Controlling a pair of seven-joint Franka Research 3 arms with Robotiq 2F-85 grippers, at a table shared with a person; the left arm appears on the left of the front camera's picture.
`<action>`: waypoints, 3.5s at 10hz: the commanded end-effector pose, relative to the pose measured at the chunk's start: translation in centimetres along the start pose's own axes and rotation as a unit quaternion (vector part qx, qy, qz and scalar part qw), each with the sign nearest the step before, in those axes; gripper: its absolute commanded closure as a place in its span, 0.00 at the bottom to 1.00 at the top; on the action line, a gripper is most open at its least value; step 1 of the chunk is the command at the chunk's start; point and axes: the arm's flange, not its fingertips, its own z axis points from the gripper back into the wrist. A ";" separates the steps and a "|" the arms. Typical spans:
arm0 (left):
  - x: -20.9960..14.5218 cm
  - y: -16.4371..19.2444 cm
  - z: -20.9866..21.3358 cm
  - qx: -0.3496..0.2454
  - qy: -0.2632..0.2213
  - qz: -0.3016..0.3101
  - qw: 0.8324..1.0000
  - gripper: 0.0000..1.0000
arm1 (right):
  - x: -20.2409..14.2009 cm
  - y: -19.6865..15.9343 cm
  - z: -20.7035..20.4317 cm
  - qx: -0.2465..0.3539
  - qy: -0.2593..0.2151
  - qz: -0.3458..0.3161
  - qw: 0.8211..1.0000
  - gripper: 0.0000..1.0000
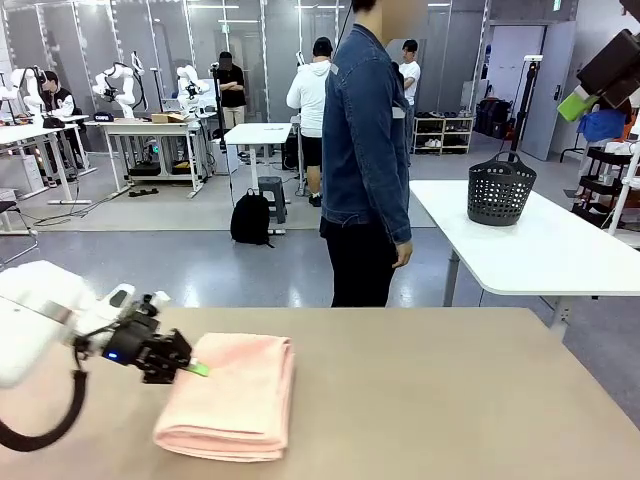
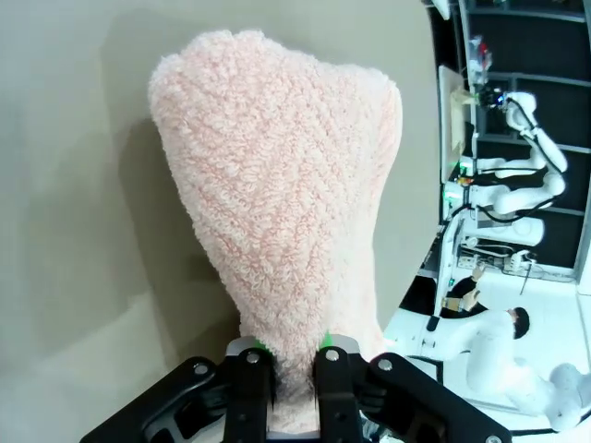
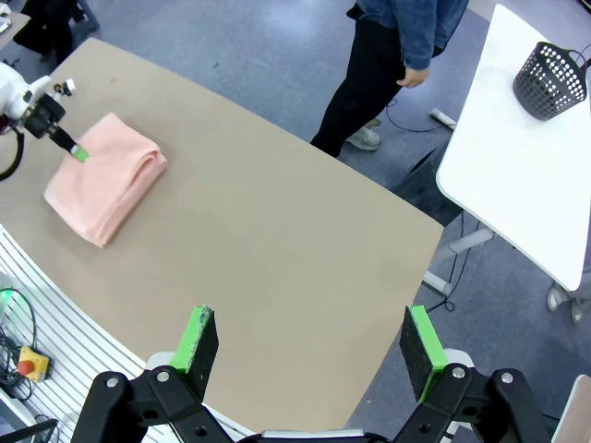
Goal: Fold the towel.
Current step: Pick up the 100 cm Hotel Towel and place it on the left side of the table.
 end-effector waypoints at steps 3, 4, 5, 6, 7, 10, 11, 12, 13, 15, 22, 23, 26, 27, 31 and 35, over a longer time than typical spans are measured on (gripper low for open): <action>1.5 4.7 10.9 0.023 -0.004 0.018 1.000 0.84 | 0.0 0.1 0.0 -0.002 0.000 -0.003 1.000 0.00; 1.5 6.3 13.6 0.033 -0.001 0.019 0.999 0.84 | 0.0 0.1 0.0 -0.002 0.000 -0.003 1.000 0.00; 1.3 7.5 15.7 0.047 0.007 0.017 0.999 0.84 | 0.0 0.1 0.0 -0.002 0.000 -0.003 1.000 0.00; 1.2 8.6 17.6 0.060 0.005 0.013 0.998 0.84 | 0.0 0.1 0.0 -0.002 0.000 -0.003 1.000 0.00; 1.0 9.7 19.3 0.083 -0.004 0.007 0.997 0.84 | 0.0 0.1 0.0 -0.002 0.000 -0.003 1.000 0.00; 0.4 12.0 22.3 0.113 -0.016 -0.012 0.993 0.84 | 0.0 0.1 0.0 -0.002 0.000 -0.003 1.000 0.00; 0.3 12.3 22.3 0.126 -0.022 -0.015 0.992 0.84 | 0.0 0.1 0.0 -0.002 0.000 -0.003 1.000 0.00; 0.3 12.4 22.3 0.133 -0.027 -0.018 0.991 0.84 | 0.0 0.1 0.0 -0.002 0.000 -0.003 1.000 0.00; 0.3 12.3 22.2 0.139 -0.035 -0.018 0.990 0.57 | 0.0 0.1 0.0 -0.002 0.000 -0.003 1.000 0.00; 0.0 11.9 22.4 0.181 -0.047 -0.020 0.982 0.15 | 0.0 0.1 0.0 -0.002 0.000 -0.003 1.000 0.00; -1.8 9.1 23.4 0.212 -0.077 -0.035 0.974 0.00 | 0.0 0.1 0.0 -0.002 0.000 -0.003 1.000 0.00; -2.3 8.8 23.2 0.207 -0.090 -0.036 0.973 0.00 | 0.0 0.1 0.0 -0.002 0.000 -0.003 1.000 0.00; -1.5 9.3 23.8 0.197 -0.075 -0.034 0.977 0.00 | 0.0 0.1 0.0 -0.002 0.000 -0.003 1.000 0.00; -1.5 9.3 23.8 0.197 -0.075 -0.034 0.977 0.00 | 0.0 0.1 0.0 -0.002 0.000 -0.003 1.000 0.00; -1.5 9.3 23.8 0.197 -0.075 -0.034 0.977 0.00 | 0.0 0.1 0.0 -0.002 0.000 -0.003 1.000 0.00; -1.5 9.3 23.8 0.197 -0.075 -0.034 0.977 0.00 | 0.0 0.1 0.0 -0.002 0.000 -0.003 1.000 0.00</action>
